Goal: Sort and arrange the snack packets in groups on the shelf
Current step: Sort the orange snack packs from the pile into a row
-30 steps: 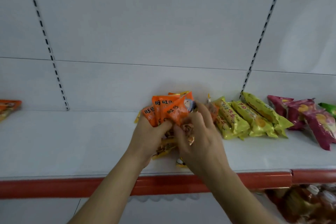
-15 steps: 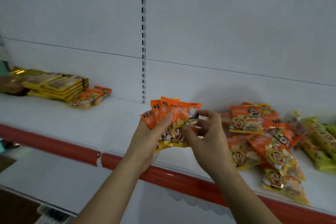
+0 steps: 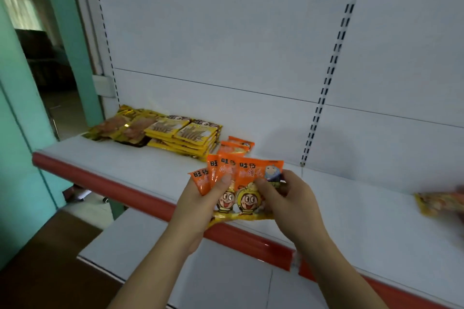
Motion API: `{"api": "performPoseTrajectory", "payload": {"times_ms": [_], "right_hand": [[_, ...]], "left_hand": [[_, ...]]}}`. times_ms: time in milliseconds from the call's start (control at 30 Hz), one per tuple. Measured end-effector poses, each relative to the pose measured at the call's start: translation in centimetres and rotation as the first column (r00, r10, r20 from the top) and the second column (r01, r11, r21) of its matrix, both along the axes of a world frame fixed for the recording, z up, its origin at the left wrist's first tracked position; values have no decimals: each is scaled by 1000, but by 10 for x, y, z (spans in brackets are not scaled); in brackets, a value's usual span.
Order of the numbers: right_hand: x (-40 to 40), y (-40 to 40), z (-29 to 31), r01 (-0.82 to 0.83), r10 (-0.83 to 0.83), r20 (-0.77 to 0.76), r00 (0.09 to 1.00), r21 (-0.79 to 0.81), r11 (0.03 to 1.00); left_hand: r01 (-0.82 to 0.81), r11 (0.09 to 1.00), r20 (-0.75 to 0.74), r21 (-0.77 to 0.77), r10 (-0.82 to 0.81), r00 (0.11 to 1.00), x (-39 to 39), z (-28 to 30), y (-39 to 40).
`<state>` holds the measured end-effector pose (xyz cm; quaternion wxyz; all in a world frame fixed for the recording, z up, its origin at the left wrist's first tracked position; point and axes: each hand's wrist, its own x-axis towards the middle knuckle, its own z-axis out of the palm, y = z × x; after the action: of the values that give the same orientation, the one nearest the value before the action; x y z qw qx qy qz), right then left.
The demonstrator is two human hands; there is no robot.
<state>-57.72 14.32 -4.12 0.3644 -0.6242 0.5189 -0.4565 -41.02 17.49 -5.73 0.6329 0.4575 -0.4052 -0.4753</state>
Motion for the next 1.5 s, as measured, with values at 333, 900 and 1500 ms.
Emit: {"api": "performPoseTrajectory", "payload": {"times_ms": [333, 900, 1500], "right_hand": [[81, -110, -9, 158, -141, -100, 985, 188, 969], [120, -80, 0, 400, -412, -338, 846, -107, 910], [141, -53, -12, 106, -134, 201, 970, 143, 984]], "left_hand": [[-314, 949, -59, 15, 314, 948, 100, -4, -51], [70, 997, -11, -31, -70, 997, 147, -8, -96], [291, 946, -6, 140, -293, 956, 130, 5, -85]]}}
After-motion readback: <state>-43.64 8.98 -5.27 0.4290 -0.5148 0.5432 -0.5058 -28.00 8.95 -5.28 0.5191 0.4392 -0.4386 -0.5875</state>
